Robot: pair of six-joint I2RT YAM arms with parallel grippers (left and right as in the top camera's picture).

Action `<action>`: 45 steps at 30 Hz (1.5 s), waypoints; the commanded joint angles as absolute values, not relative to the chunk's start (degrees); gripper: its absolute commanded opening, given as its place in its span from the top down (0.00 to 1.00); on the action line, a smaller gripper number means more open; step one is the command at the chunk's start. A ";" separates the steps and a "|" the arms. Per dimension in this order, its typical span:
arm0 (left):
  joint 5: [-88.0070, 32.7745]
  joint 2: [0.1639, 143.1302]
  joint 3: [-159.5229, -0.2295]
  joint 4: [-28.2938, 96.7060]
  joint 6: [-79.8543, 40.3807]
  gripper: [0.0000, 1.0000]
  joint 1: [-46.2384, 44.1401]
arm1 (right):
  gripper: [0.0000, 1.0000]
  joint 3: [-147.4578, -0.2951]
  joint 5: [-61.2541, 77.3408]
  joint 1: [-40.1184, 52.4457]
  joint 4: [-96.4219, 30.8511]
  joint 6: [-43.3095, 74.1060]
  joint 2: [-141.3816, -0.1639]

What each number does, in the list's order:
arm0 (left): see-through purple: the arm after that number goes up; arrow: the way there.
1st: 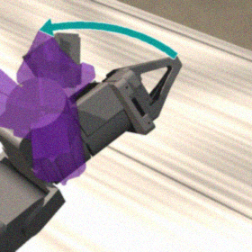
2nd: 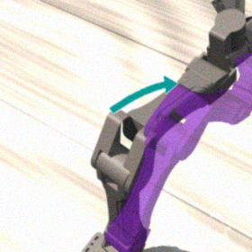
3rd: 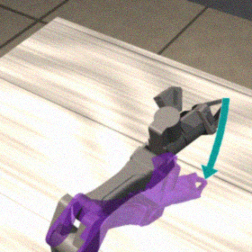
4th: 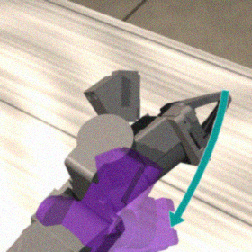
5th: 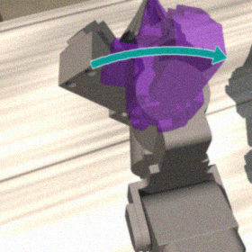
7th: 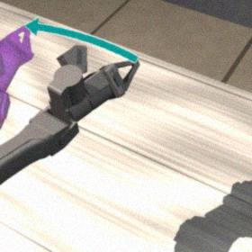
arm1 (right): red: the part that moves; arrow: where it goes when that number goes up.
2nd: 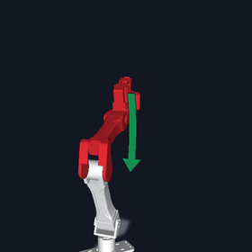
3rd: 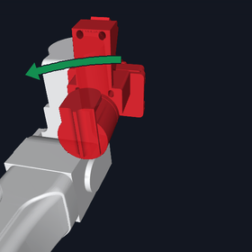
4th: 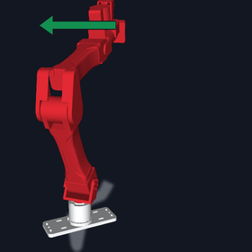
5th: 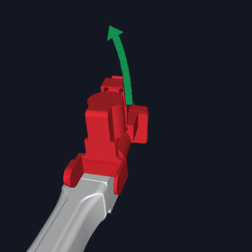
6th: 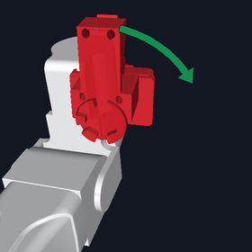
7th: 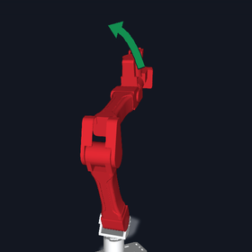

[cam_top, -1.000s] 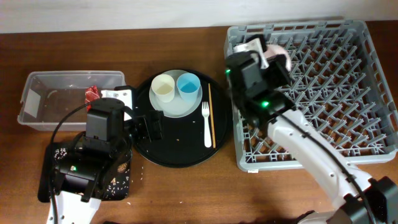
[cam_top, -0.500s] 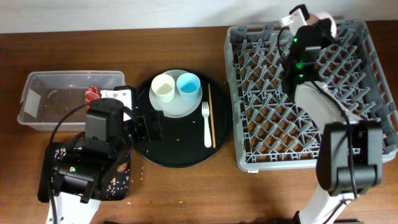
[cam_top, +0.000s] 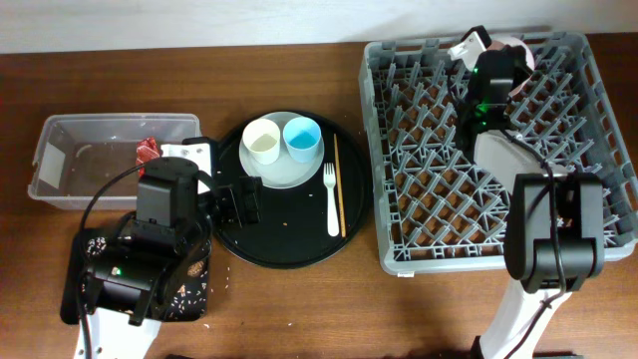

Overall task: Sort waste into correct bins and load items into the dishwasher rack
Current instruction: 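Carry the pink bowl with the right gripper into the dishwasher rack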

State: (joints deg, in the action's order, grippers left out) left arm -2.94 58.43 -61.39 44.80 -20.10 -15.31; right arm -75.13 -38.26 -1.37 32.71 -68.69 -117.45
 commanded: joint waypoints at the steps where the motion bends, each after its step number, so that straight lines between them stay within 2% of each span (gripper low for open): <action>1: -2.50 58.00 -62.19 44.66 -19.62 0.01 -15.25 | 0.96 -75.22 -39.09 0.12 30.59 -65.52 -118.45; 5: -2.52 58.00 -62.19 44.66 -19.62 0.01 -15.25 | 0.96 -75.22 -43.79 2.81 24.95 -54.00 -118.45; 7: -2.52 58.00 -62.19 44.66 -19.64 0.01 -15.25 | 0.96 -75.24 -44.07 3.31 18.83 -52.73 -118.45; 18: -2.50 58.00 -62.19 44.66 -19.64 0.01 -15.25 | 0.94 -75.24 -47.29 11.40 7.84 -42.00 -118.43; 20: -2.52 58.00 -62.19 44.66 -19.62 0.01 -15.25 | 0.77 -75.24 -48.31 12.80 7.66 -41.45 -118.41; 21: -2.52 58.00 -62.19 44.66 -19.64 0.01 -15.25 | 0.59 -75.24 -48.60 13.52 7.66 -41.45 -118.39; 23: -2.52 58.00 -62.19 44.66 -19.64 0.01 -15.25 | 0.43 -75.24 -49.82 14.85 7.66 -41.45 -118.30; 26: -2.52 58.00 -62.19 44.66 -19.64 0.01 -15.25 | 0.28 -75.24 -49.67 16.23 7.68 -38.61 -114.59; 29: -2.52 58.00 -62.19 44.66 -19.62 0.01 -15.25 | 0.24 -75.24 -47.79 15.99 4.51 -30.85 -106.06; 31: -2.50 58.00 -62.19 44.66 -19.64 0.01 -15.25 | 0.21 -75.24 -39.22 14.68 -3.14 -23.24 -100.82; 32: -2.52 58.00 -62.19 44.66 -19.64 0.01 -15.25 | 0.27 -75.24 -32.86 12.71 -7.75 -17.45 -97.82; 33: -2.52 58.00 -62.19 44.66 -19.64 0.01 -15.25 | 0.51 -75.24 -24.53 8.78 -11.92 -9.47 -94.91; 34: -2.52 58.00 -62.19 44.66 -19.64 0.01 -15.25 | 0.71 -75.24 -16.84 4.75 -13.80 -3.77 -93.60; 35: -2.52 58.00 -62.19 44.66 -19.62 0.01 -15.25 | 0.85 -75.24 -8.91 1.08 -14.26 -0.64 -93.58; 36: -2.52 58.00 -62.19 44.66 -19.64 0.01 -15.25 | 0.90 -75.24 2.24 -4.05 -13.89 1.04 -95.50; 37: -2.52 58.00 -62.19 44.66 -19.64 0.01 -15.25 | 0.94 -75.24 4.32 -6.52 -13.02 1.17 -97.67; 39: -2.52 58.00 -62.19 44.66 -19.64 0.01 -15.25 | 0.94 -75.24 5.43 -8.80 -10.04 1.10 -102.76; 45: -2.50 58.00 -62.19 44.66 -19.64 0.01 -15.25 | 0.87 -75.24 15.31 -7.09 -12.08 1.15 -106.26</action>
